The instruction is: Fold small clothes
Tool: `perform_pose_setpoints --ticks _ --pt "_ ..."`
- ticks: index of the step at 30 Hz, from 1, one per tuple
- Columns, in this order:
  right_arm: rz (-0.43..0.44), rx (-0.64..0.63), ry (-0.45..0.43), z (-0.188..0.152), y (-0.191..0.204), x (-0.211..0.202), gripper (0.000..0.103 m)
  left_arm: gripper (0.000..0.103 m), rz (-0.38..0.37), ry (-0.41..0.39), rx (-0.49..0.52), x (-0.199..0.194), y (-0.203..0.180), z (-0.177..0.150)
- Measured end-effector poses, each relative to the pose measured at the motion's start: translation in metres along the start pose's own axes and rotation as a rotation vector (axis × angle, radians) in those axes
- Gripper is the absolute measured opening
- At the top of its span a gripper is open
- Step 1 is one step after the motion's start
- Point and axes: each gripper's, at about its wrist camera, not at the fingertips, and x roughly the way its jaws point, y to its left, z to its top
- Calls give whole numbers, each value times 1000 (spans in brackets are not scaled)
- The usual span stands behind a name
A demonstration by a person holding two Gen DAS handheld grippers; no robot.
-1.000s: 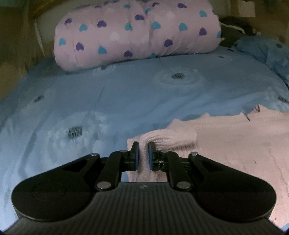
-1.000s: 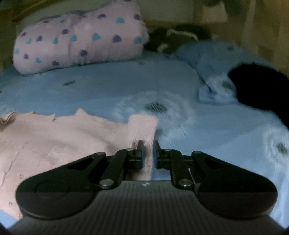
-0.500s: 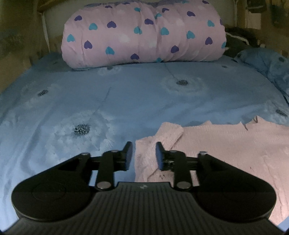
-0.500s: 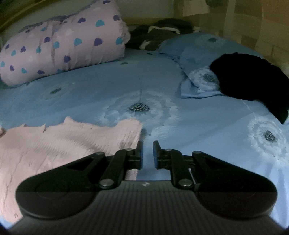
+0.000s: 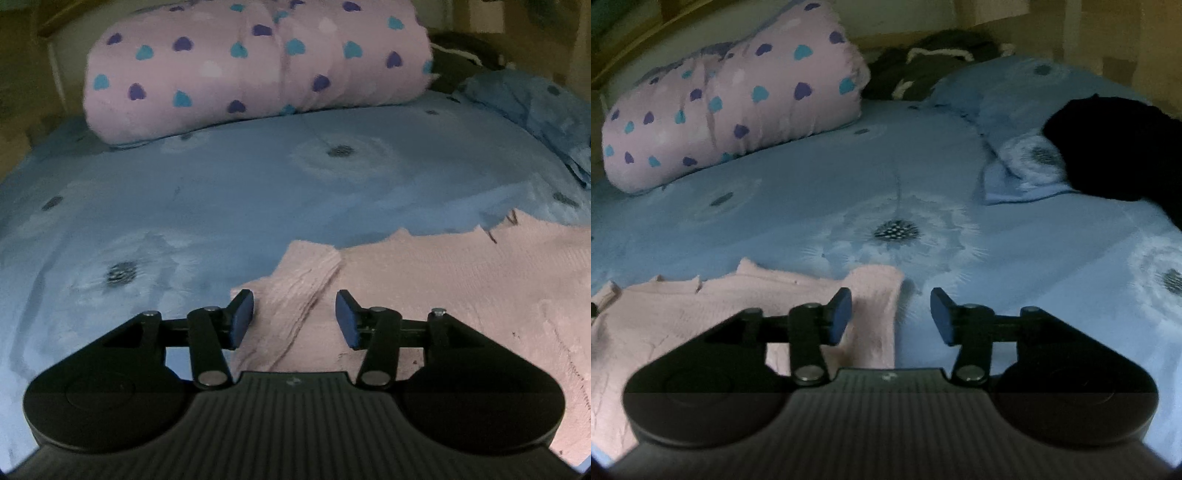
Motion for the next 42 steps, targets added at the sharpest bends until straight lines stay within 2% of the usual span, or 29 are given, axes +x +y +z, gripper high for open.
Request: perform_pose_setpoints --ticks 5,7,8,9,13,17,22,25,30,33,36,40,42 --pt "44 -48 62 1 9 27 49 55 8 -2 -11 17 -3 1" --pt "48 -71 48 2 13 32 48 32 11 1 -29 20 -1 2" --pt "49 -72 36 3 13 32 33 18 15 6 -42 21 2 3" --pt "53 -82 27 4 14 33 12 14 17 3 -61 21 5 4" --pt "70 -137 -40 11 17 26 11 13 58 -43 -90 13 17 3" --pt "52 -159 -120 24 15 24 11 13 64 -32 -134 20 26 3" --pt "-10 -271 -40 14 20 60 11 14 71 -27 -157 29 27 4" --pt "-18 -277 -8 3 18 74 14 14 88 -33 -185 28 34 6" --pt "-11 -262 -10 7 18 64 16 14 94 -42 -212 18 47 8" --pt "-15 -241 -17 11 17 55 26 14 105 -42 -213 9 52 8" --pt "-12 -210 -21 13 13 43 29 15 81 -26 -228 -3 56 9" --pt "-7 -195 -18 12 12 21 30 15 58 -2 -189 -29 51 9" --pt "1 -181 -15 12 11 8 32 18 47 11 -168 -44 46 10"
